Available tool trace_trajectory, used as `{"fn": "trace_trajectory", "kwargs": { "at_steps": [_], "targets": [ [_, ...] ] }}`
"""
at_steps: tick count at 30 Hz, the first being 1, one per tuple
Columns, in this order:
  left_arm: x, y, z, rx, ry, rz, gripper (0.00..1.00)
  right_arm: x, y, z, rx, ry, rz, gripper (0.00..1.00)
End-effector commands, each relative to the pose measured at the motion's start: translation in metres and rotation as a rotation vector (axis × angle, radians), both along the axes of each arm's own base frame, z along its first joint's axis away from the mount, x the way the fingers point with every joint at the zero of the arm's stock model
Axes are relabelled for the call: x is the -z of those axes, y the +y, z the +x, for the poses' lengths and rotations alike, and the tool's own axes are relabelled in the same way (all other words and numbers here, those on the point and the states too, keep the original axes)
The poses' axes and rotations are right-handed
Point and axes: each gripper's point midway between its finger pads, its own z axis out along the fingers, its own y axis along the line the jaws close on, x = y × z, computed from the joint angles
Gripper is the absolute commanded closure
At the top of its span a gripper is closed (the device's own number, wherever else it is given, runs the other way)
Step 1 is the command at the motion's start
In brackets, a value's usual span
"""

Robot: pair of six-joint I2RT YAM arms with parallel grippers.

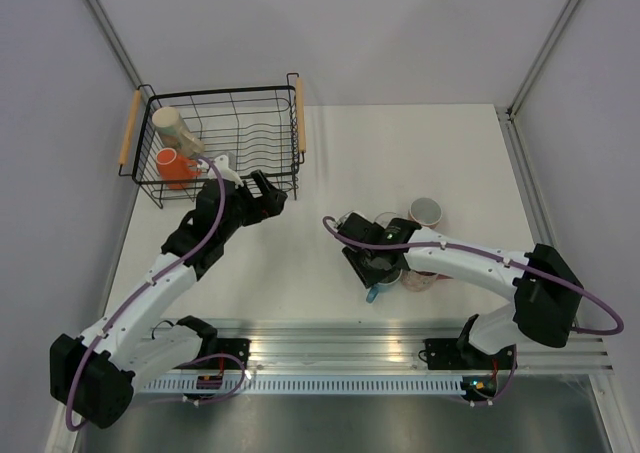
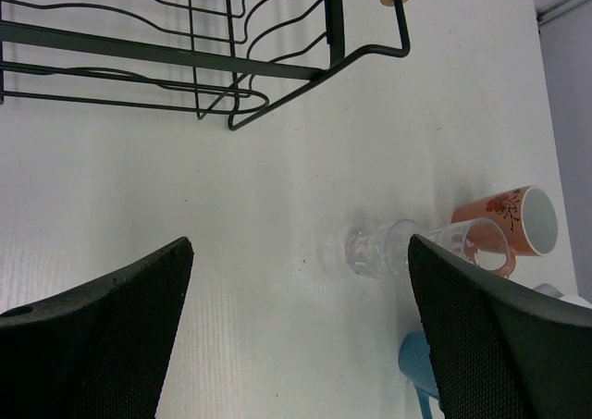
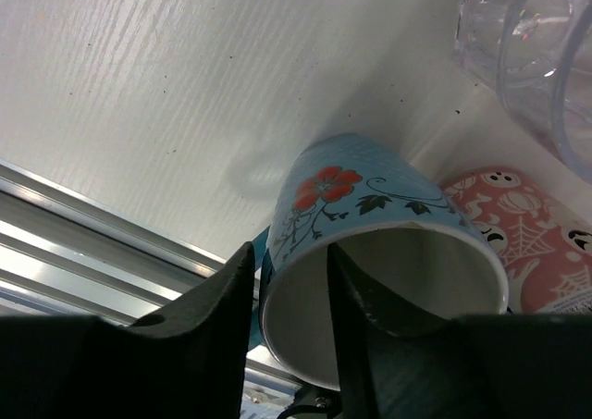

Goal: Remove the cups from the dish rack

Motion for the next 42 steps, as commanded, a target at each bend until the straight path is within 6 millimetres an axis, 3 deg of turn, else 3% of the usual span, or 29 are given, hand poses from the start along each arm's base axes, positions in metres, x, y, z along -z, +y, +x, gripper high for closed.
{"fn": "trace_trajectory", "kwargs": {
  "at_steps": [1, 6, 10, 14, 17, 18, 19, 20, 21, 23, 24, 26, 30, 42],
  "targets": [
    [-0.019, 0.004, 0.007, -0.01, -0.048, 0.03, 0.0, -0.027, 0.004, 0.015, 0.011, -0.081, 0.02, 0.55],
    [-0.028, 0.006, 0.012, -0.026, -0.066, 0.036, 0.0, -0.058, 0.002, 0.025, 0.02, -0.158, 0.044, 0.42],
    [-0.043, 0.013, 0.022, -0.072, -0.096, 0.061, 0.0, -0.108, 0.016, 0.033, -0.001, -0.248, 0.18, 0.36],
    [-0.051, 0.039, 0.048, -0.228, -0.104, 0.194, 0.0, -0.158, 0.026, 0.039, -0.018, -0.373, 0.353, 0.19],
    [-0.05, 0.053, 0.077, -0.307, -0.065, 0.297, 0.0, -0.17, 0.028, 0.042, -0.029, -0.414, 0.393, 0.09],
    [-0.063, 0.063, 0.092, -0.35, -0.068, 0.296, 0.0, -0.17, 0.029, 0.042, -0.034, -0.415, 0.398, 0.07],
    [-0.046, 0.069, 0.106, -0.371, -0.011, 0.329, 0.0, -0.171, 0.032, 0.041, -0.045, -0.416, 0.411, 0.05],
    [-0.044, 0.076, 0.115, -0.398, 0.015, 0.332, 0.0, -0.171, 0.035, 0.039, -0.059, -0.408, 0.426, 0.03],
    [-0.054, 0.097, 0.125, -0.46, 0.028, 0.329, 0.0, -0.167, 0.035, 0.038, -0.065, -0.4, 0.425, 0.02],
    [-0.047, 0.117, 0.145, -0.535, 0.069, 0.324, 0.0, -0.169, 0.036, 0.036, -0.07, -0.41, 0.453, 0.02],
    [-0.042, 0.138, 0.146, -0.595, 0.104, 0.334, 0.0, -0.163, 0.034, 0.035, -0.071, -0.406, 0.451, 0.02],
    [-0.036, 0.159, 0.155, -0.685, 0.129, 0.368, 0.0, -0.164, 0.035, 0.032, -0.065, -0.41, 0.485, 0.02],
    [-0.022, 0.195, 0.163, -0.791, 0.18, 0.411, 0.0, -0.151, 0.038, 0.021, -0.085, -0.365, 0.527, 0.02],
    [0.048, 0.24, 0.153, -0.894, 0.411, 0.514, 0.0, -0.128, 0.032, 0.015, -0.084, -0.356, 0.531, 0.02]
  ]
}}
